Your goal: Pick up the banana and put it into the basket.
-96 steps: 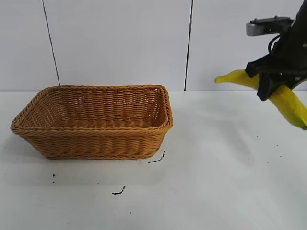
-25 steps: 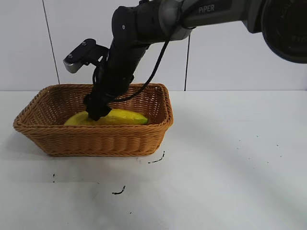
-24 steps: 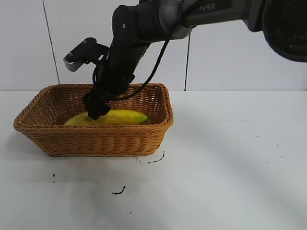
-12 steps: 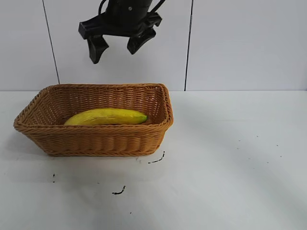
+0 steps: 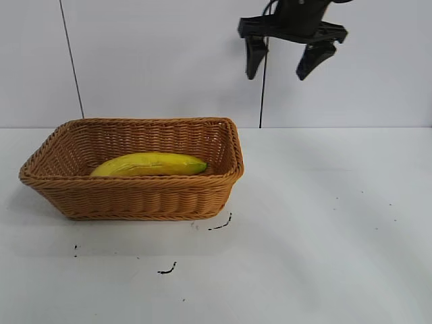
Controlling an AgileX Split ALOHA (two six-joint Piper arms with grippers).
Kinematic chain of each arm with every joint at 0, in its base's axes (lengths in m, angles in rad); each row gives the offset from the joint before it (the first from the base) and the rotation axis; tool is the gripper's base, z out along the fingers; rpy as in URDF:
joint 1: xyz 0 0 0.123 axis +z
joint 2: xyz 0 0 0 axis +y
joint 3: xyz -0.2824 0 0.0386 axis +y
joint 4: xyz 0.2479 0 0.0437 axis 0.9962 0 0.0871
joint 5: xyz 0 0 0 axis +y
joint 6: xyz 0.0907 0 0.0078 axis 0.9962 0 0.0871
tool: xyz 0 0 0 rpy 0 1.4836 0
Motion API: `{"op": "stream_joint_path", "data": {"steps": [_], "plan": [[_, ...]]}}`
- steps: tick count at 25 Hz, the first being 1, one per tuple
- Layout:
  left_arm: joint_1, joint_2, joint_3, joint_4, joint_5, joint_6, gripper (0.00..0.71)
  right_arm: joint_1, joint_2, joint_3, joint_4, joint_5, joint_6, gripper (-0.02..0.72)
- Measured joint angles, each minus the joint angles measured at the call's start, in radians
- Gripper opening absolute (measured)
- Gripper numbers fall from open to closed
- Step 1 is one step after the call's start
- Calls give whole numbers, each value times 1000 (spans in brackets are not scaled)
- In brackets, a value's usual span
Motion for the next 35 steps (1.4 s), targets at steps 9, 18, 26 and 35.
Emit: {"op": "stream_joint_path", "data": {"steps": [9,18,26,35], "plan": [[0,0,0,0,0,0,690,-174,0,8,-1,46,0,638],[0,0,0,0,0,0,690,-181,-154,249,11,46,0,638],[0,0,0,0,0,0,690,-181,-459,665,18,45,-12,638],[0,0,0,-1,0,0,690,-181,-969,1184,26,46,-32,638]]}}
